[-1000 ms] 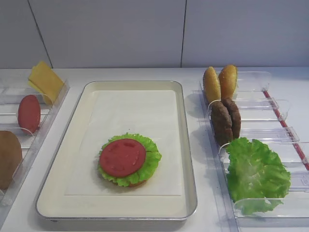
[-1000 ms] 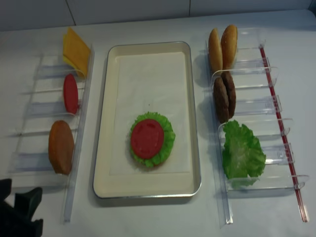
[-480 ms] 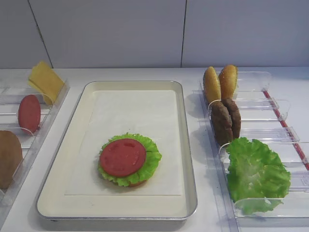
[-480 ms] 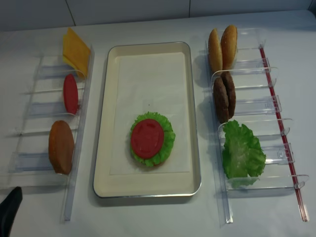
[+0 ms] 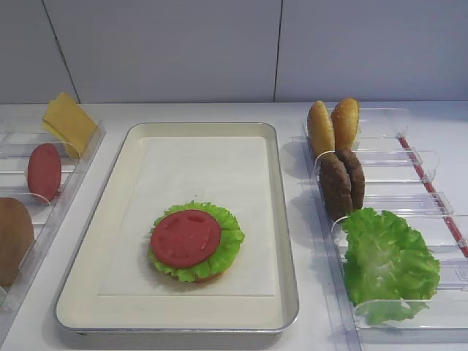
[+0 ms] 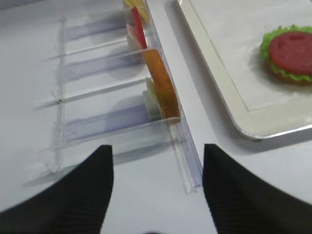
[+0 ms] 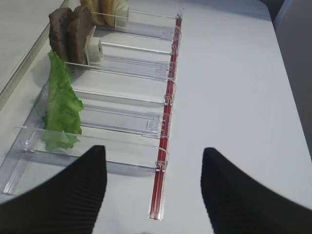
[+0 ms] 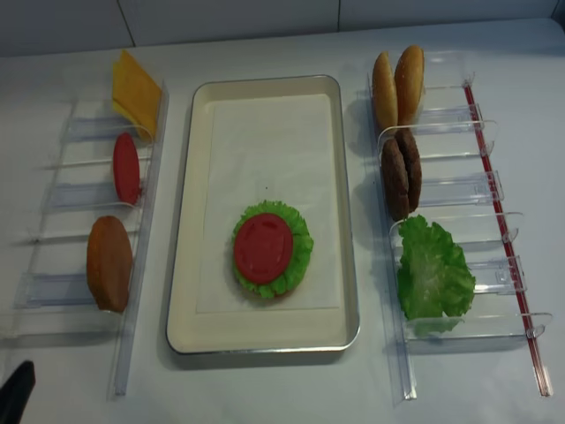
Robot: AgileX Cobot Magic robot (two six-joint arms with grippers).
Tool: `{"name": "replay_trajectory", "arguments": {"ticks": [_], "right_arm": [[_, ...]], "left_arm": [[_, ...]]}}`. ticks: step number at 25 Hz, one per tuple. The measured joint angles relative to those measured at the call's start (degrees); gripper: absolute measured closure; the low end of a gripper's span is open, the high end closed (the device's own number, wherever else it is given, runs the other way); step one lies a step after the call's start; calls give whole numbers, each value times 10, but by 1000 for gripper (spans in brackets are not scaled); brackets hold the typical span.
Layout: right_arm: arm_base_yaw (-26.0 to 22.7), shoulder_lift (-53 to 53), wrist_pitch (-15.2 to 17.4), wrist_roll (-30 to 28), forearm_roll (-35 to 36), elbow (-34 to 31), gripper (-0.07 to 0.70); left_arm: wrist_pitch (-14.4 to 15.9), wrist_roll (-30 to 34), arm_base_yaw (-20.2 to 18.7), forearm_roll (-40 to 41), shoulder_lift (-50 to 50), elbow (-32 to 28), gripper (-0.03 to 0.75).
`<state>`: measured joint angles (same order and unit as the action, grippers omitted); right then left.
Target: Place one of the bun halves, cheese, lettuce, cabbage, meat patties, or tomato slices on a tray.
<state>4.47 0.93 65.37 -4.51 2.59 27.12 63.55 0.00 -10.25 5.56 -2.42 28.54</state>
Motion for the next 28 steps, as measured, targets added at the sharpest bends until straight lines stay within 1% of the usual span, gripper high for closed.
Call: {"name": "replay_trajectory", "arguments": {"ticks": [2,4,19,21,25,28], "right_arm": [[0,0,0,0,0,0,184],[0,0,0,0,0,0,184],[0,0,0,0,0,0,184],[0,0,0,0,0,0,184],[0,0,0,-1,0,0,184],[0,0,0,-1,-1,0,184]], "left_arm": [[25,12,0,0,0,-3,319],[32,17,0,0,0,-6,319],[32,18,0,0,0,-6,319],[32,18,9,0,0,-6,319],[33,18,48,0,0,-6,319],[33,18,56,0,0,-6,319]]}}
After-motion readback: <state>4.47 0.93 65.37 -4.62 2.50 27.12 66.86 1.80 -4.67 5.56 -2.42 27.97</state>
